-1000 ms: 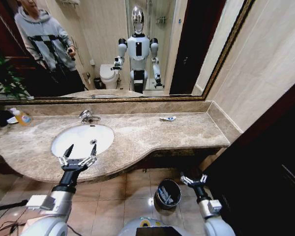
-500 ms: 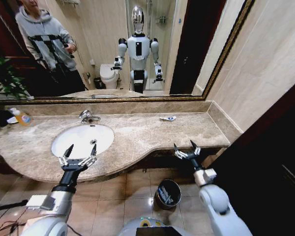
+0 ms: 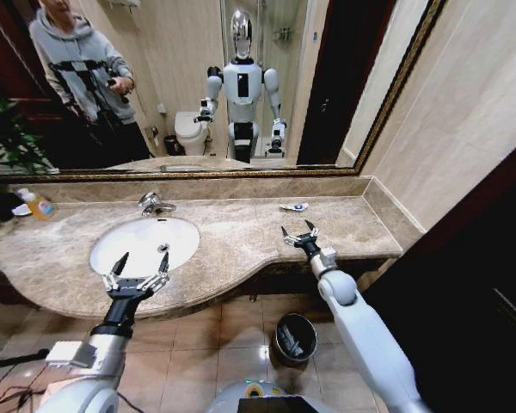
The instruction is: Pick up the trash from the sink and place it in the trash bin.
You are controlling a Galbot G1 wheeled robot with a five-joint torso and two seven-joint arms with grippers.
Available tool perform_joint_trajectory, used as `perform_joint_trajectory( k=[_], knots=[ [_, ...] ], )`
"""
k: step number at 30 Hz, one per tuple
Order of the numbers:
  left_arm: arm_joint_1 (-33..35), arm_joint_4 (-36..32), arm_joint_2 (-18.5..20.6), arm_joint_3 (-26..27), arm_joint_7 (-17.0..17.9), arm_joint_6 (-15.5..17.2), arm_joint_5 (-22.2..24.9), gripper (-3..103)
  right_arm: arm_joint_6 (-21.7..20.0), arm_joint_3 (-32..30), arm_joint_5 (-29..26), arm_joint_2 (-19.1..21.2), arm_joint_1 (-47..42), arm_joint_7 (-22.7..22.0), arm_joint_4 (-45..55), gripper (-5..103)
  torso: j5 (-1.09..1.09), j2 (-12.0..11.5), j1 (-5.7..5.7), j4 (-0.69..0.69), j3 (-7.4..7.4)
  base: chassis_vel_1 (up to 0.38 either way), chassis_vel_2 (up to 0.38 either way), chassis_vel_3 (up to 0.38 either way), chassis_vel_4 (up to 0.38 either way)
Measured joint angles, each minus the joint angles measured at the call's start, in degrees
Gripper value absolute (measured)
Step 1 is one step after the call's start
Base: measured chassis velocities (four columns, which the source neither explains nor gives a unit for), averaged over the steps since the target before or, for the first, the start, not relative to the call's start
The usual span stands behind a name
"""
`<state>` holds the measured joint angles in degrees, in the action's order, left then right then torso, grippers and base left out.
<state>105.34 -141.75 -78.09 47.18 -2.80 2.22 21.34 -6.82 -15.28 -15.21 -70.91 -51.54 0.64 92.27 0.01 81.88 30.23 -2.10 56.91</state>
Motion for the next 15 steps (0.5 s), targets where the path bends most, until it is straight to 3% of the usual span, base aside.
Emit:
perform_joint_trajectory(
  k=[15],
  knots=[
    [0.0,0.0,0.0,0.0,0.0,0.0,0.0,100,1.7,7.8,0.7,-1.8,15.2,-2.7,-15.8,100,0.0,0.0,0.0,0.0,0.0,0.0,0.0,0.0,0.0]
  ],
)
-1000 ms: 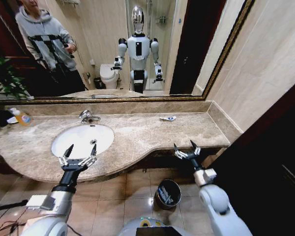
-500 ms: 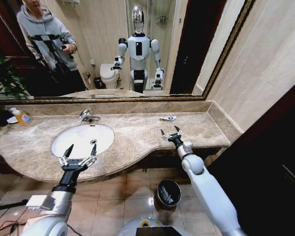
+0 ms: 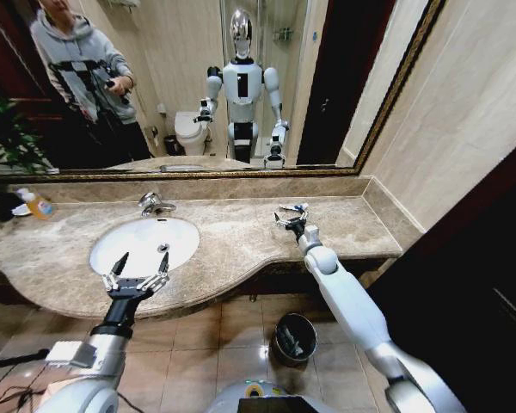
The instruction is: Pick up the trash from the sink and place it in the trash bin.
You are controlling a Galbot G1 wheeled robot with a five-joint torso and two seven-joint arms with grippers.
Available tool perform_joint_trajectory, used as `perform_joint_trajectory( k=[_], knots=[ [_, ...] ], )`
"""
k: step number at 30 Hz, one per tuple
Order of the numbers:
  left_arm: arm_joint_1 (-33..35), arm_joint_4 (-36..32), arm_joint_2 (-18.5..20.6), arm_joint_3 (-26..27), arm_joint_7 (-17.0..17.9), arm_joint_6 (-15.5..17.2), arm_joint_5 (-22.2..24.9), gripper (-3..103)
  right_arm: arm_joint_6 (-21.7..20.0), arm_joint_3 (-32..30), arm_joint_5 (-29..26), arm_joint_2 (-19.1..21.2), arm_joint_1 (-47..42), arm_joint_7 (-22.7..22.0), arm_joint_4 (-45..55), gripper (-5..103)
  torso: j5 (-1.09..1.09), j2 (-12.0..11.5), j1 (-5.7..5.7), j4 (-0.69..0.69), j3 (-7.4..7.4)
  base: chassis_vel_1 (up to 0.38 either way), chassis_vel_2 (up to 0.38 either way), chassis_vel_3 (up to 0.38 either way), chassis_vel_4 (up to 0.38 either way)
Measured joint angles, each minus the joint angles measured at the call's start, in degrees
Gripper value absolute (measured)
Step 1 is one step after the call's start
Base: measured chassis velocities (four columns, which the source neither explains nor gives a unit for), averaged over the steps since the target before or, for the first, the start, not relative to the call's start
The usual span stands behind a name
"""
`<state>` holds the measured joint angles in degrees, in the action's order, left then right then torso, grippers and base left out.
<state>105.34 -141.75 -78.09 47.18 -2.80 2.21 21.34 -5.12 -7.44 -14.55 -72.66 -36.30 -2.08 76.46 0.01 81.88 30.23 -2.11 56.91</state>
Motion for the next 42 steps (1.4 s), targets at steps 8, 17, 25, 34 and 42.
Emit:
perform_joint_trajectory(
  k=[8,17,25,34,42],
  knots=[
    [0.0,0.0,0.0,0.0,0.0,0.0,0.0,100,-0.1,1.8,0.0,-4.0,5.3,-0.2,-7.7,100,0.0,0.0,0.0,-0.01,0.0,0.0,0.0,0.0,0.0],
    [0.0,0.0,0.0,0.0,0.0,0.0,0.0,100,2.3,1.3,2.6,-7.2,10.0,1.6,-17.8,100,0.01,0.0,0.0,0.0,0.0,0.0,0.0,0.0,0.0],
    [0.0,0.0,0.0,0.0,0.0,0.0,0.0,100,3.9,-2.1,5.2,-6.1,10.3,2.5,-21.0,100,0.0,0.0,0.0,0.01,0.0,0.0,0.0,0.0,0.0],
    [0.0,0.0,0.0,0.0,0.0,0.0,0.0,100,2.6,-3.5,4.9,-5.0,10.4,2.0,-21.9,100,-0.01,0.0,-0.01,0.0,0.0,0.0,0.0,0.0,0.0],
    [0.0,0.0,0.0,0.0,0.0,0.0,0.0,100,3.1,-3.8,5.4,-5.6,11.5,2.0,-23.5,75,-0.01,0.0,-0.01,-0.01,0.0,0.0,0.0,0.0,0.0]
  ],
)
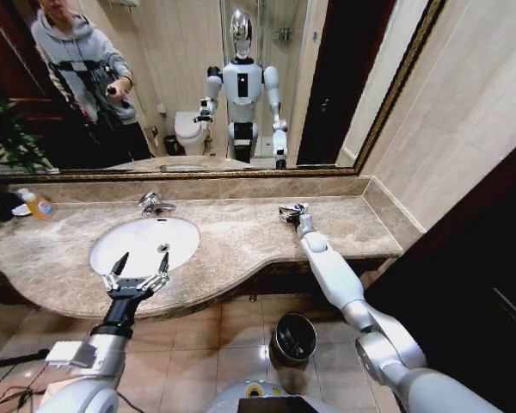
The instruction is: Pick up the trash from the sink and place it in the trash bin.
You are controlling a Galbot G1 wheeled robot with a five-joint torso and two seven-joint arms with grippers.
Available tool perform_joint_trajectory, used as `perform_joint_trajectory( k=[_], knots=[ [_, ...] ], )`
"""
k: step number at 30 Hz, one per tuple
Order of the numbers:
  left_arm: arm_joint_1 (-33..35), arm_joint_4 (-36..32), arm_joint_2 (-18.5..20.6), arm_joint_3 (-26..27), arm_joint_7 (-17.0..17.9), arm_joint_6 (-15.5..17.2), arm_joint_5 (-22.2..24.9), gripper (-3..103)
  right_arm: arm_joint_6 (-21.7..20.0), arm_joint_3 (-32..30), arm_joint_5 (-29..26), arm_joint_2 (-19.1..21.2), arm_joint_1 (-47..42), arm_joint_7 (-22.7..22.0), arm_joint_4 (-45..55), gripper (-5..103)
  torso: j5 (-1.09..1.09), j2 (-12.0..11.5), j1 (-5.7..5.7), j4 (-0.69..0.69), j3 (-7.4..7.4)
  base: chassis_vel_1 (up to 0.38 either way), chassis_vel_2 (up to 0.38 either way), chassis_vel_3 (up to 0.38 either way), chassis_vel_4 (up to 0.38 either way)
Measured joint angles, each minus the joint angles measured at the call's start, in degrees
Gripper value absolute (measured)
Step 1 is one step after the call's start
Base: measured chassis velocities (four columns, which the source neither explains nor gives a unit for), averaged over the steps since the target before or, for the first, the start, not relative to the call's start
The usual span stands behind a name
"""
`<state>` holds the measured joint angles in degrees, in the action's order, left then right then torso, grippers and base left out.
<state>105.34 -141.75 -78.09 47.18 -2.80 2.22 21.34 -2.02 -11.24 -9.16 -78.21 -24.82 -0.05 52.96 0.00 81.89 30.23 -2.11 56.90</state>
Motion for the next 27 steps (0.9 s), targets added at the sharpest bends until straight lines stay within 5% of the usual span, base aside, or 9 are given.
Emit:
perform_joint_trajectory(
  k=[8,13,17,27],
  knots=[
    [0.0,0.0,0.0,0.0,0.0,0.0,0.0,100,0.3,0.2,0.5,-0.1,0.1,-0.2,-0.2,43,0.0,0.0,0.0,0.0,0.0,0.0,0.0,0.0,0.0],
    [0.0,0.0,0.0,0.0,0.0,0.0,0.0,100,-0.4,0.9,-0.2,0.0,-0.3,-0.7,0.8,32,0.0,0.0,0.0,0.01,0.0,0.0,0.0,0.0,0.0],
    [0.0,0.0,0.0,0.0,0.0,0.0,0.0,100,-1.2,1.6,-0.6,0.1,-0.5,-0.9,1.6,10,0.0,0.0,0.0,0.0,0.0,0.0,0.0,0.0,0.0],
    [0.0,0.0,0.0,0.0,0.0,0.0,0.0,100,-2.5,1.8,-2.0,1.8,-2.2,-1.6,6.3,0,0.0,0.0,0.0,0.0,0.0,0.0,0.0,0.0,0.0]
  ],
)
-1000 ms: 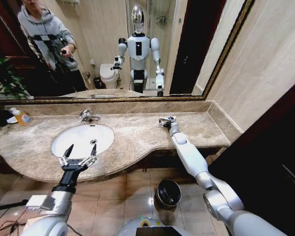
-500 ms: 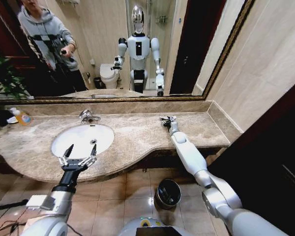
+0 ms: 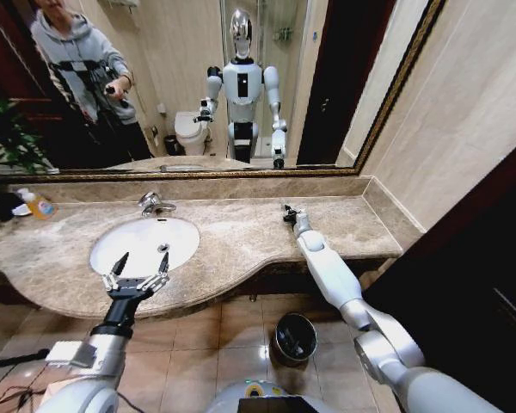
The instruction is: Pick up the trash from the sink and place it in the trash bin.
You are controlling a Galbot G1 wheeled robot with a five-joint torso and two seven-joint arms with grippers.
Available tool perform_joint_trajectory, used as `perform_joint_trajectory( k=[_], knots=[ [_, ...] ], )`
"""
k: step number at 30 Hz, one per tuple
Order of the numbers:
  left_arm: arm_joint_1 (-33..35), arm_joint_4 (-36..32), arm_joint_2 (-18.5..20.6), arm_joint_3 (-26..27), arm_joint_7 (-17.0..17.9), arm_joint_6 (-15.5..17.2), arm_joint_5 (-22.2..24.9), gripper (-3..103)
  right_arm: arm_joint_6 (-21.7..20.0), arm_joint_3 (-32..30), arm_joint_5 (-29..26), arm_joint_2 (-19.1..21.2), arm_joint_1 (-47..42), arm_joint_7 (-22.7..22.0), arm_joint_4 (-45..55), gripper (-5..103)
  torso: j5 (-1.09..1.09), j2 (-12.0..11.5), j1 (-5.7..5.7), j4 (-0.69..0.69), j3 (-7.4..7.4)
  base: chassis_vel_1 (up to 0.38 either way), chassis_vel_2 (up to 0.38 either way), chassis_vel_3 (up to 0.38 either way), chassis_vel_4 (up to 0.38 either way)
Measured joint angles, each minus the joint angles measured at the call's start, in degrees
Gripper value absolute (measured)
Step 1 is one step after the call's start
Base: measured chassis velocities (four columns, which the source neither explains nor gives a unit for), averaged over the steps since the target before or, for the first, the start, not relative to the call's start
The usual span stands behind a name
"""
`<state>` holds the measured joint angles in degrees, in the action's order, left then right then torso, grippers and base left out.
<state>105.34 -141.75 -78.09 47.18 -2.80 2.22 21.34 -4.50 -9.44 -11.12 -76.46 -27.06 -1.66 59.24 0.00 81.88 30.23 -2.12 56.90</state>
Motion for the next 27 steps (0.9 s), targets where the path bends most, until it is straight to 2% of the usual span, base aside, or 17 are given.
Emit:
perform_joint_trajectory(
  k=[5,6,9,11,15,18,21,22,26,27],
  knots=[
    [0.0,0.0,0.0,0.0,0.0,0.0,0.0,100,-1.9,-0.3,-3.9,5.0,-5.2,-0.7,10.5,0,-0.01,0.0,-0.01,0.0,-0.01,0.0,0.0,0.0,0.0],
    [0.0,0.0,0.0,0.0,0.0,0.0,0.0,100,-1.9,-0.3,-3.9,5.0,-5.2,-0.7,10.5,0,-0.01,0.0,-0.01,0.0,-0.01,0.0,0.0,0.0,0.0],
    [0.0,0.0,0.0,0.0,0.0,0.0,0.0,100,0.7,-2.8,-4.1,9.2,-10.5,0.4,17.0,0,-0.01,0.0,0.0,0.01,-0.01,0.0,0.0,0.0,0.0],
    [0.0,0.0,0.0,0.0,0.0,0.0,0.0,100,1.5,-3.9,-4.5,10.2,-12.4,0.6,19.1,0,-0.02,0.0,0.0,0.01,-0.01,0.0,0.0,0.0,0.0],
    [0.0,0.0,0.0,0.0,0.0,0.0,0.0,100,2.7,-8.4,-7.3,13.9,-23.9,0.9,30.1,0,-0.02,0.0,0.0,0.01,-0.01,0.0,0.0,0.0,0.0],
    [0.0,0.0,0.0,0.0,0.0,0.0,0.0,100,2.8,-9.9,-8.4,14.7,-28.6,0.8,35.2,0,-0.02,0.0,-0.02,0.05,-0.01,0.0,0.0,0.0,0.0],
    [0.0,0.0,0.0,0.0,0.0,0.0,0.0,100,2.7,-13.4,-9.6,14.7,-35.0,0.2,43.2,0,0.0,0.0,-0.01,-0.01,-0.01,0.0,0.0,0.0,0.0],
    [0.0,0.0,0.0,0.0,0.0,0.0,0.0,100,2.7,-13.4,-9.6,14.7,-35.0,0.2,43.2,0,0.0,0.0,-0.01,-0.01,-0.01,0.0,0.0,0.0,0.0],
    [0.0,0.0,0.0,0.0,0.0,0.0,0.0,100,3.0,-18.6,-9.0,12.5,-46.2,0.1,52.9,0,0.01,0.0,-0.01,0.01,-0.01,0.0,0.0,0.0,0.0],
    [0.0,0.0,0.0,0.0,0.0,0.0,0.0,100,3.0,-18.6,-9.0,12.5,-46.2,0.1,52.9,0,0.01,0.0,-0.01,0.01,-0.01,0.0,0.0,0.0,0.0]
  ],
)
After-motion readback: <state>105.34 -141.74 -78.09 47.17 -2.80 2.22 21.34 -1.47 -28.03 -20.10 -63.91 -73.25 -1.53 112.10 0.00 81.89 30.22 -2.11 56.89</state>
